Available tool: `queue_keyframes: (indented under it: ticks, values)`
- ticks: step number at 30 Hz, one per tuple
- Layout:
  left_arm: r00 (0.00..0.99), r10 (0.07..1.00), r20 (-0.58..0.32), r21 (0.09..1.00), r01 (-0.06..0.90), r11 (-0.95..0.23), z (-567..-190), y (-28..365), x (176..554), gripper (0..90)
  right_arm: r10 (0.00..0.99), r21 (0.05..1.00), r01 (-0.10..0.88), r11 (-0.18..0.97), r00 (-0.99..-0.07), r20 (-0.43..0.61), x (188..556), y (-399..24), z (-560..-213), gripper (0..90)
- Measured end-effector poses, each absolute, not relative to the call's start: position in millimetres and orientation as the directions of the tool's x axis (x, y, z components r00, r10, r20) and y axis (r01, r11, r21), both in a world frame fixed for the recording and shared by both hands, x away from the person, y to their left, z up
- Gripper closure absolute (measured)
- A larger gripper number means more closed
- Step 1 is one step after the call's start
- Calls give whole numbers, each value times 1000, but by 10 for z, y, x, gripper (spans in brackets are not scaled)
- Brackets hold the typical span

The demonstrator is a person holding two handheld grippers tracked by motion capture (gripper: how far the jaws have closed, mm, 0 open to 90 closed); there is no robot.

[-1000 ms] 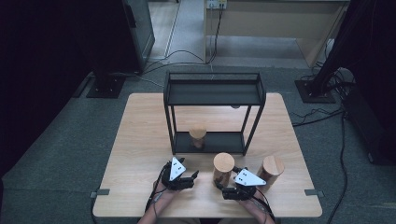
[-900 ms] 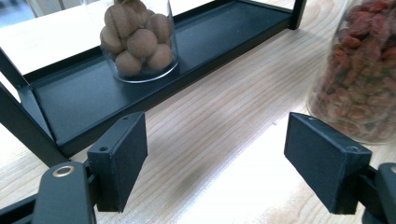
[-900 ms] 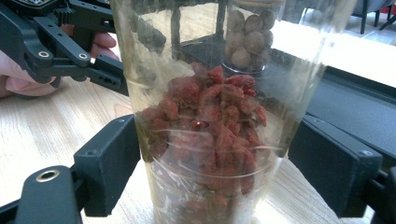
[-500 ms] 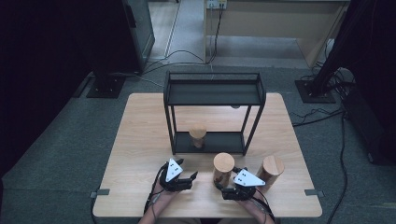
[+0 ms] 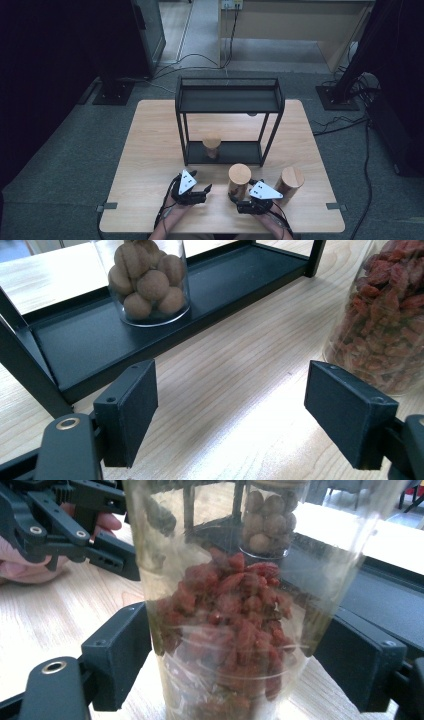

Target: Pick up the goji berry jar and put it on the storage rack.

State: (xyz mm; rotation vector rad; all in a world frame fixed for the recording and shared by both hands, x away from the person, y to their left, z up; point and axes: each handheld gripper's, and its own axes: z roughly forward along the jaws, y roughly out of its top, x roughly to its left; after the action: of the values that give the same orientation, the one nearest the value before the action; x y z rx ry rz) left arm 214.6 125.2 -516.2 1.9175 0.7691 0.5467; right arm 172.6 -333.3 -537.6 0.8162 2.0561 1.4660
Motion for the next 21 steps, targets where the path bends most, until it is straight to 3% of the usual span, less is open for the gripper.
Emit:
queue_keyframes:
  ticks: [3, 21]
  values:
    - [700, 712, 54, 895, 282, -345, -5154, 1240, 2148, 214, 710, 952, 182, 245, -703, -48, 1712, -3323, -5386, 226]
    - [697, 714, 60, 893, 282, -351, -5149, 1220, 2141, 214, 723, 958, 169, 234, -688, -55, 1659, -3280, -5358, 246]
